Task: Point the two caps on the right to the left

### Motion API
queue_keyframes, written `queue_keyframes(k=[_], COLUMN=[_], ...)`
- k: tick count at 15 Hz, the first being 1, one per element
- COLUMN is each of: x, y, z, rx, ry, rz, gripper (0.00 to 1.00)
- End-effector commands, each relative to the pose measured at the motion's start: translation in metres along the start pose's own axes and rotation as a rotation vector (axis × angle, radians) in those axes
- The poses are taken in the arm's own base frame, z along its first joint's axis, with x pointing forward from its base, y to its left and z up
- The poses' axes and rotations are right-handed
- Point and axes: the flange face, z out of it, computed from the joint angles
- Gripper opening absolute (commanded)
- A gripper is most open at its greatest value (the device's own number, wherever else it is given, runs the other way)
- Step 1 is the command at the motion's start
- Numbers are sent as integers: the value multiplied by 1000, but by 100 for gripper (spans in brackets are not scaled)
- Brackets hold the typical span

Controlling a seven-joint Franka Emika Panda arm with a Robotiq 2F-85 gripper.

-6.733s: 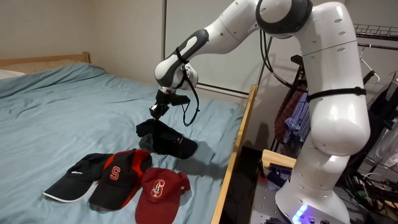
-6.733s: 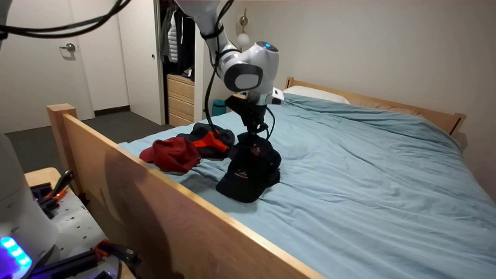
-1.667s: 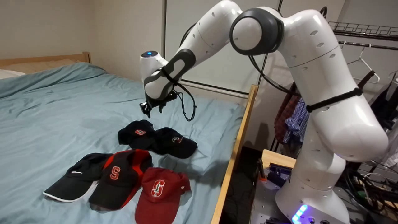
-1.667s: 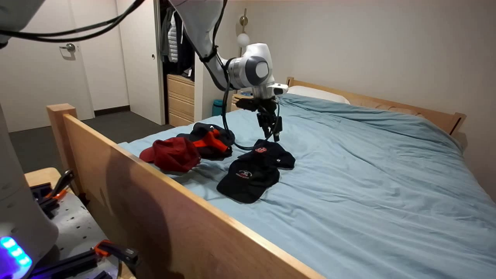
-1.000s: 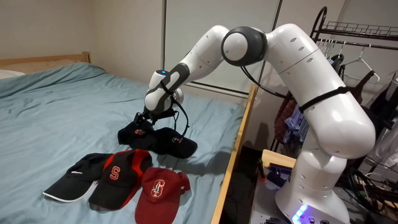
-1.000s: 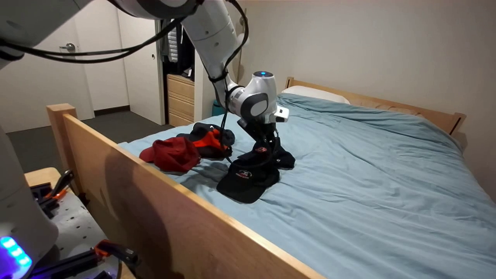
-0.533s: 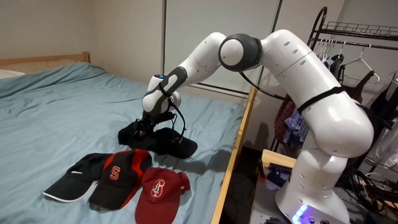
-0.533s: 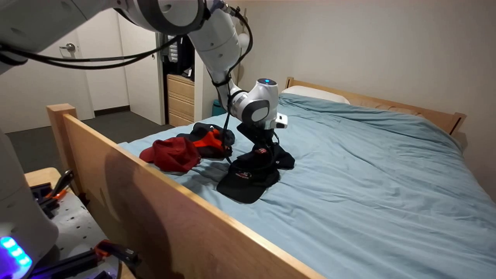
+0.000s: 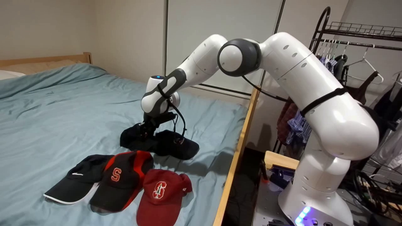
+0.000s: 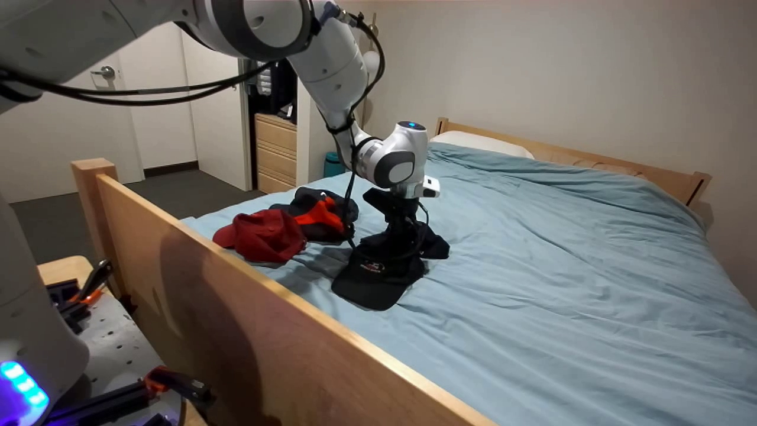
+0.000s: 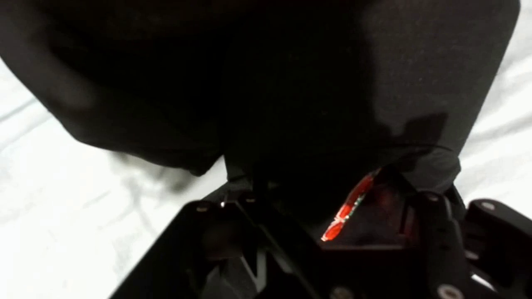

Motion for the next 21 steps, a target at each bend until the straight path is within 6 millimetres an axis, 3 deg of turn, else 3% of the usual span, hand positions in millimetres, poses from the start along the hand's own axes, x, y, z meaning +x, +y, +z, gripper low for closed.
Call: queue_keyframes(k=[1, 6, 11, 15, 21], x=[4, 6, 6, 5, -4], y=[-1, -11, -21, -43, -95], z=[-1, -29, -54, -65, -55], rx=[-4, -58, -78, -128, -121], ry=[-9, -52, -91, -123, -244], rz=[-34, 58, 179, 373, 662], gripper=[35, 5, 0, 1, 1])
